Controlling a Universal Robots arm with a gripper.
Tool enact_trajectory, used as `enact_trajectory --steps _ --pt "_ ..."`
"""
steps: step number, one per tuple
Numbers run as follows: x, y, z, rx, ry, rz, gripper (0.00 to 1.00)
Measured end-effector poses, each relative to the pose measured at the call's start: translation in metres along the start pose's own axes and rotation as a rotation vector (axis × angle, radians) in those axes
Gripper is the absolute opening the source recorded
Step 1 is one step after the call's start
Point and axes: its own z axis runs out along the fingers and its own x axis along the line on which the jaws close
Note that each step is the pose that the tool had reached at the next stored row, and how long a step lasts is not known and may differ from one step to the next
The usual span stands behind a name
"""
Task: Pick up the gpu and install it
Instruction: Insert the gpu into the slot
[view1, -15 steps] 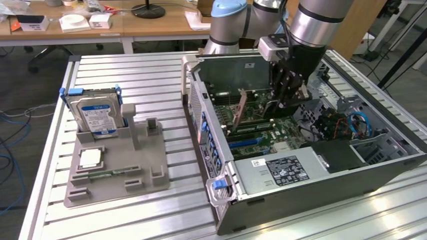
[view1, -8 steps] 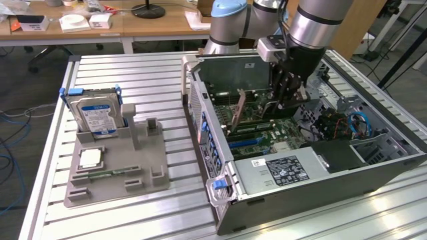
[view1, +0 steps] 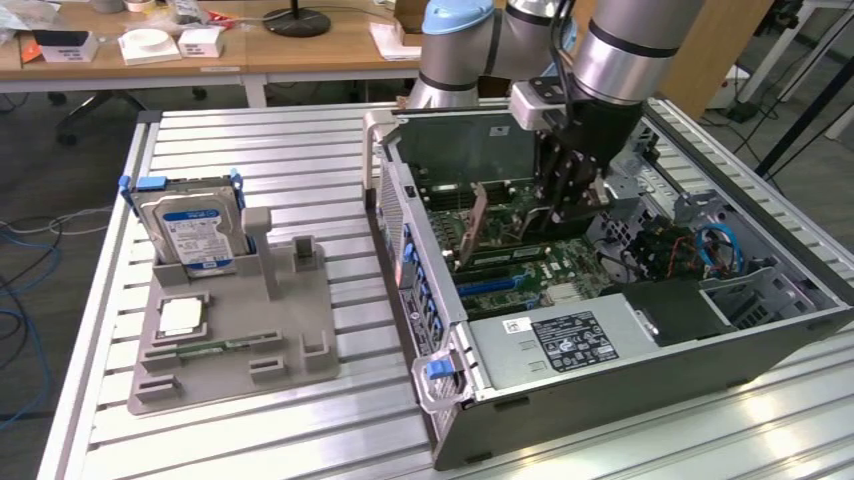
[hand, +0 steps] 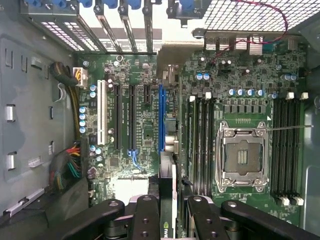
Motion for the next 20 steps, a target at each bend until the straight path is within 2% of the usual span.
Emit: enact_trajectory --steps 9,20 --pt "0.004 0.0025 0.0053 0.0 0.0002 0.0 0.27" --pt "0.006 0.0133 0.0173 0.0 0.0001 0.0 0.27"
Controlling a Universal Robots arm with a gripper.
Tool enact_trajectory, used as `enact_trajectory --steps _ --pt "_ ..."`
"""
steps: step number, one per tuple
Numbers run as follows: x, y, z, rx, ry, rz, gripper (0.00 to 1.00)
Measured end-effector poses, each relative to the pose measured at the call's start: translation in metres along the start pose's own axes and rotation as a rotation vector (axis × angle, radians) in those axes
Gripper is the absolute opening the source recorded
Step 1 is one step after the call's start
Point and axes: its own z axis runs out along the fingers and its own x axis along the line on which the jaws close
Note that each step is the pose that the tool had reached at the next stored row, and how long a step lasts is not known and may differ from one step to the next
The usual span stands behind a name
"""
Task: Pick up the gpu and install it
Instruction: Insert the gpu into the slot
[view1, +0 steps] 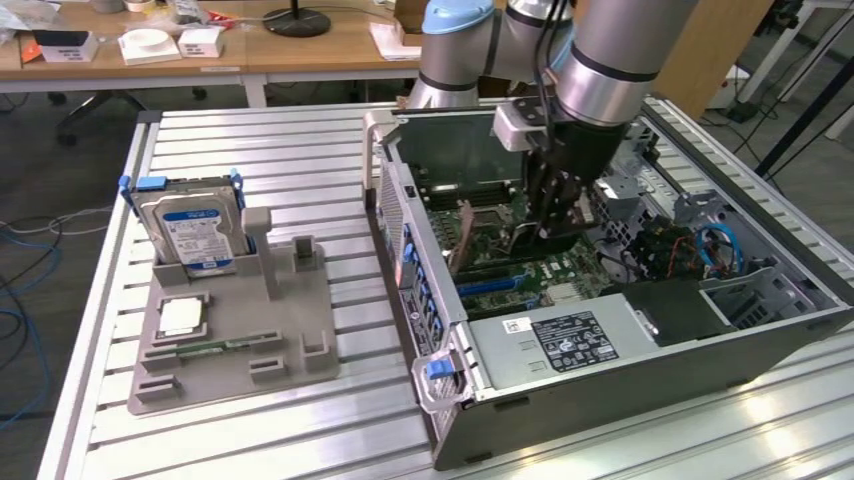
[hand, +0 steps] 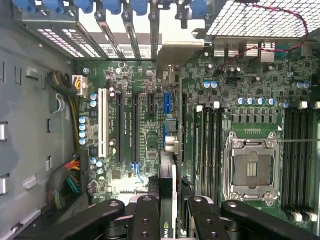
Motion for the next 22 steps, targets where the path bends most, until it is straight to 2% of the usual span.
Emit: enact_trajectory --steps 10,22 --pt "0.001 0.0109 0.0126 0.0 0.0 0.0 0.27" --pt "0.002 0.022 0.0233 0.0 0.0 0.0 0.27"
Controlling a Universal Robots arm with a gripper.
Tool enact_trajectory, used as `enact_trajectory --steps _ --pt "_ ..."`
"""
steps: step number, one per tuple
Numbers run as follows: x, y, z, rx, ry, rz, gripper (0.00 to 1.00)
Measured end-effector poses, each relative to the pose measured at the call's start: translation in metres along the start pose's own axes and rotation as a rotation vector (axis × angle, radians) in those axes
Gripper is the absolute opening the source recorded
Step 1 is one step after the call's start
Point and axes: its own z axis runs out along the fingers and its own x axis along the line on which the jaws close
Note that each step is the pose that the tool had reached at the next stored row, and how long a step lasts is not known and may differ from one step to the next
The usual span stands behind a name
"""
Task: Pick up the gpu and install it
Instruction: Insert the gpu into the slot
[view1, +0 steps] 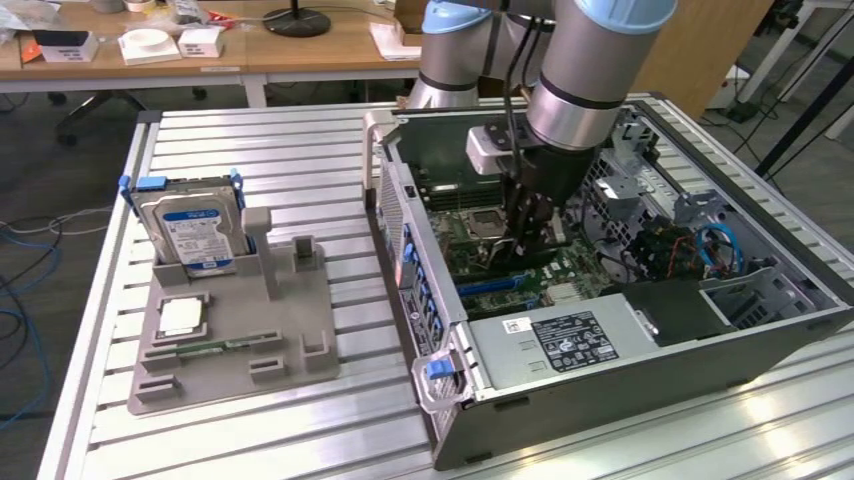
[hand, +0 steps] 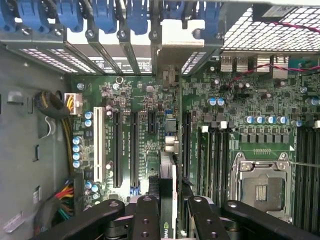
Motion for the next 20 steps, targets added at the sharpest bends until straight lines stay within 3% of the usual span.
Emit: enact_trajectory --steps 20 --pt "0.0003 0.0057 0.0091 0.0 0.0002 0.0 0.27"
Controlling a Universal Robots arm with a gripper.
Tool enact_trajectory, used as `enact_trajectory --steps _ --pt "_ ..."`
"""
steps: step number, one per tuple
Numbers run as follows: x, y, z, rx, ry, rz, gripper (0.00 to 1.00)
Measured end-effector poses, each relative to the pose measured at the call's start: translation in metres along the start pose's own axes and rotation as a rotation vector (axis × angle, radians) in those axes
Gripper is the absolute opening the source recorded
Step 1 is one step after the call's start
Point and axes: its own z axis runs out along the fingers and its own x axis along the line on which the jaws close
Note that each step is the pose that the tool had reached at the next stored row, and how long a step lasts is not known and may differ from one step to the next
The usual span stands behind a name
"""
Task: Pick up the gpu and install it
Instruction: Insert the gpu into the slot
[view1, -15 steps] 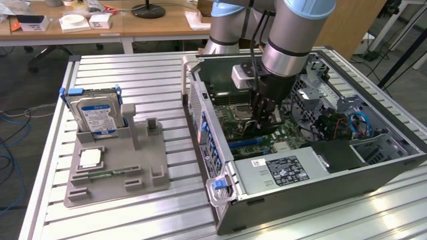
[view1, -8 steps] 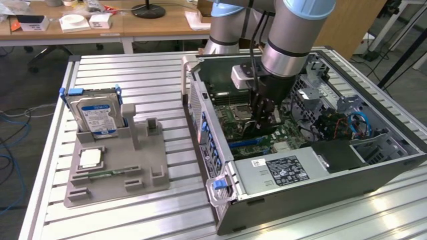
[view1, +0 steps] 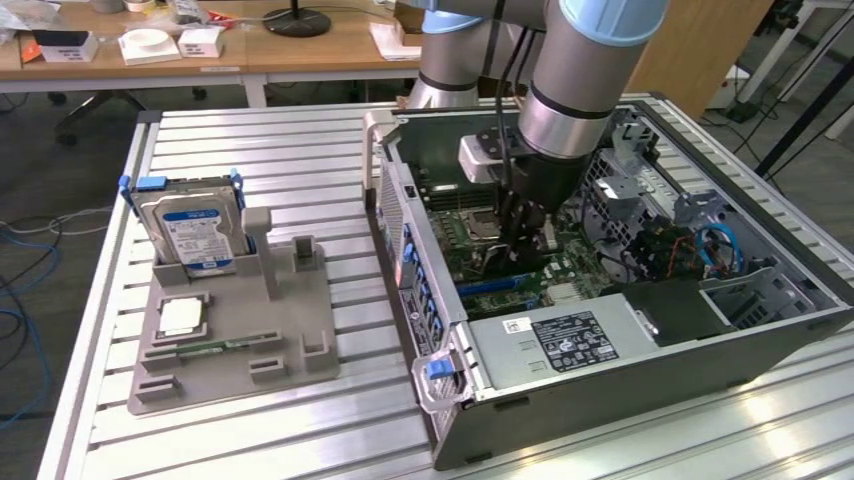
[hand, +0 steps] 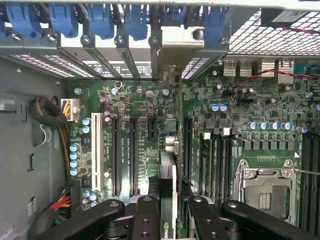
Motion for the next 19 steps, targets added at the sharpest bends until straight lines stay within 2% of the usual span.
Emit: enact_trajectory --steps 9,19 --pt "0.0002 0.0024 0.0075 0.0 0.0001 0.0 0.27" --pt "0.0003 0.0042 0.0089 0.0005 0.0 0.0 0.27"
